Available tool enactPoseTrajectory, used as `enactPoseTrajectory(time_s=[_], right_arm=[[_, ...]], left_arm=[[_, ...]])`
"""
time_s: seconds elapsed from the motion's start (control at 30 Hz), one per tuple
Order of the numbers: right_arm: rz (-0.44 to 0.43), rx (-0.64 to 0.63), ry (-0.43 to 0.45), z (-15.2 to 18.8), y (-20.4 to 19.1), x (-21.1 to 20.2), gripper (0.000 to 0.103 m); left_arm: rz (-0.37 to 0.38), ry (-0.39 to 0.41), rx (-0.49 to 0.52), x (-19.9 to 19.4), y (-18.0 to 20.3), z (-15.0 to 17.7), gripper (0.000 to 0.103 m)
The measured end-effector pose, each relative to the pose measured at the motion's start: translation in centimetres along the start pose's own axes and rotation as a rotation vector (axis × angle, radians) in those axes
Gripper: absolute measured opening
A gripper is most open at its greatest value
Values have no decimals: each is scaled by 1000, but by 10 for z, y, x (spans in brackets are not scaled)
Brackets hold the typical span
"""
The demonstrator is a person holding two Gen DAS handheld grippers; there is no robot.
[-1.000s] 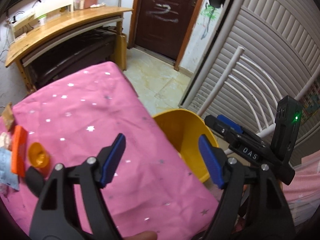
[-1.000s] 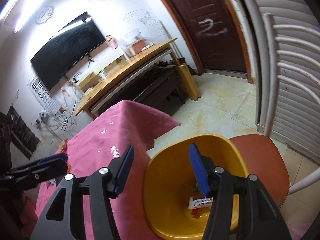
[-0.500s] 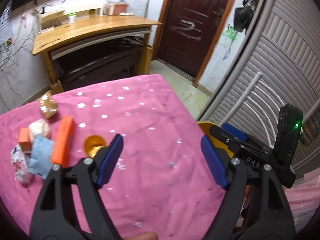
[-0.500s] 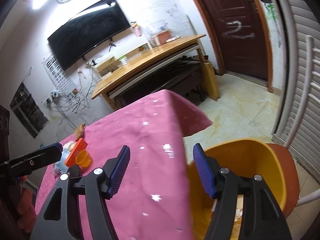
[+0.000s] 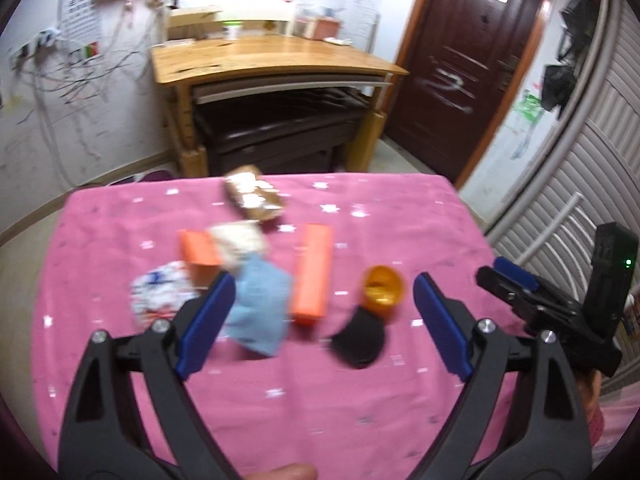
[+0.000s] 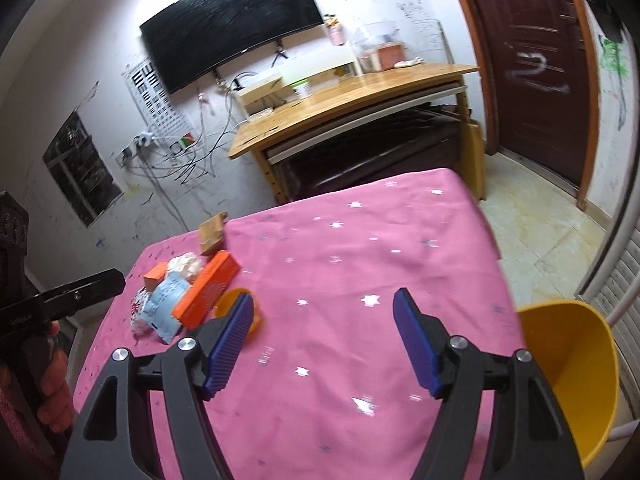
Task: Collect trash
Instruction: 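Move both tools back over the table items, then grasp the Hello Kitty package with the left tool while the right tool grasps the orange cup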
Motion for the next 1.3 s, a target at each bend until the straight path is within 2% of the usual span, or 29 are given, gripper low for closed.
enactPoseTrajectory(time_s=[0.4,0.73,1.03,1.2,1.3], right_arm=[[-44,-90,-71,0,-55,39,70],[-45,-106,-106,1,-64,56,73],[-30,-153,-123,8,-72,62,75],[-27,-173,-134,11,-75,67,76],[-28,-173,-137,10,-76,69,77]], left_arm=[[-74,-13,-126,-11,-82,8,89],[-130,-89,-150,16,-104,26,89],[-208,-120,-140,35,-107,36,89],[-228,-117,-132,39,-108,39,66],[-228,-110,-117,38,-106,41,60]])
Point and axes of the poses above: each gripper's, at about its wrist camera, not at the fingertips, and x roughly the way its jaws point, y to its right, z to its underside, the point moved 3 cm from there along x, roughly the way its jaws point, and after that the axes turned 2 degrees about z, right-handed, at the moved point
